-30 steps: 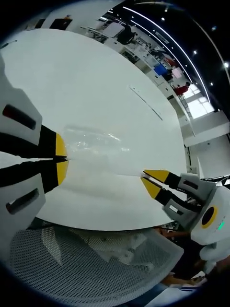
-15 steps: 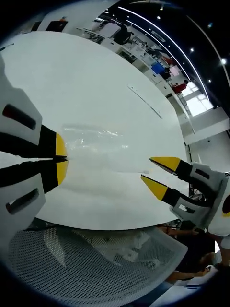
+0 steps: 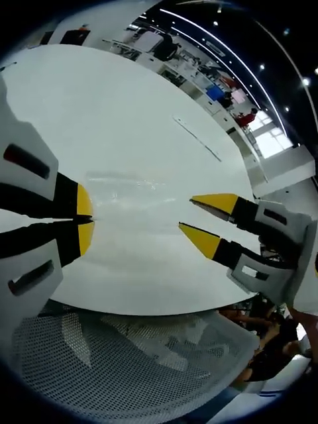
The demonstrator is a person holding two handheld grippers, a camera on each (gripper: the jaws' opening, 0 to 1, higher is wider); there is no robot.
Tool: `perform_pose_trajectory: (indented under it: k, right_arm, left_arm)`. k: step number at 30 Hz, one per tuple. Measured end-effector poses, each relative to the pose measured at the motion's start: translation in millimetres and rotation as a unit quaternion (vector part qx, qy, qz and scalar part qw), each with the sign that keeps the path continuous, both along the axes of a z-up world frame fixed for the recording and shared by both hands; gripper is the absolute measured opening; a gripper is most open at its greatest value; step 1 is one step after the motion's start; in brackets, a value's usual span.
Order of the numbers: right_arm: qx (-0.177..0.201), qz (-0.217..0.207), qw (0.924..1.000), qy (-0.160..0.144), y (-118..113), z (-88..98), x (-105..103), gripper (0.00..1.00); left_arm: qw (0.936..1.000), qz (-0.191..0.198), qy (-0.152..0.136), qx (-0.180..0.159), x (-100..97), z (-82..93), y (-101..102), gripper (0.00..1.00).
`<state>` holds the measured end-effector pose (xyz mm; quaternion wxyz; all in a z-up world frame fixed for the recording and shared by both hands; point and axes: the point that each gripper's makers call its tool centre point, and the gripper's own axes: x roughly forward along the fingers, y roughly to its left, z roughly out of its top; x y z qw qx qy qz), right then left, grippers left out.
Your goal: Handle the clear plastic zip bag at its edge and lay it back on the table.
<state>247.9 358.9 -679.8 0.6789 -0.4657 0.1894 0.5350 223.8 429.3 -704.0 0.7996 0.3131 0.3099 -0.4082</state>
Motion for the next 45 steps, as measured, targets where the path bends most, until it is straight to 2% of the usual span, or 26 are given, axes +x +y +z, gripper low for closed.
perform_pose_trajectory:
  k: [6, 14, 18, 25, 31, 38, 42, 43, 45]
  right_arm:
    - [-0.013, 0.012, 0.9998, 0.004, 3.0, -9.1, -4.6, 0.11]
    - [-0.031, 0.007, 0.9995, 0.01, 0.9, -19.5, -4.9, 0.08]
    - [-0.035, -0.005, 0.9992, 0.016, -2.8, -25.2, -5.4, 0.0]
    - [-0.025, -0.029, 0.9988, 0.033, -4.9, -29.0, -9.6, 0.0]
    - [-0.022, -0.036, 0.9985, 0.035, -5.1, -28.2, -9.3, 0.0]
    - [-0.018, -0.04, 0.9985, 0.033, -4.3, -28.6, -3.2, 0.0]
    - [-0.014, -0.048, 0.9985, 0.024, -1.2, -20.7, 5.4, 0.0]
    - [-0.01, -0.052, 0.9984, 0.019, -0.1, -14.9, 9.6, 0.0]
    - [-0.002, -0.063, 0.9979, 0.014, 1.3, -5.7, 17.9, 0.0]
  left_arm:
    - [1.0, 0.002, -0.001, -0.002, 0.7, 0.3, 1.1, 0.0]
    - [0.9999, -0.008, -0.006, -0.003, -1.4, 2.1, -3.1, 0.0]
    - [0.9999, -0.009, -0.007, -0.008, -1.6, 4.0, -5.9, 0.0]
    - [0.9997, -0.003, -0.013, -0.021, -1.3, 9.4, -8.2, 0.0]
    - [0.9995, 0.004, -0.012, -0.028, -1.1, 7.4, -8.5, 0.0]
    - [0.9985, 0.017, -0.026, -0.046, 2.9, 18.6, -5.6, 0.0]
    - [0.9979, 0.021, -0.04, -0.047, 11.6, 26.1, -3.8, 0.0]
    - [0.9974, 0.024, -0.052, -0.044, 17.2, 31.0, -2.4, 0.0]
    - [0.997, 0.025, -0.06, -0.043, 22.3, 36.2, -1.4, 0.0]
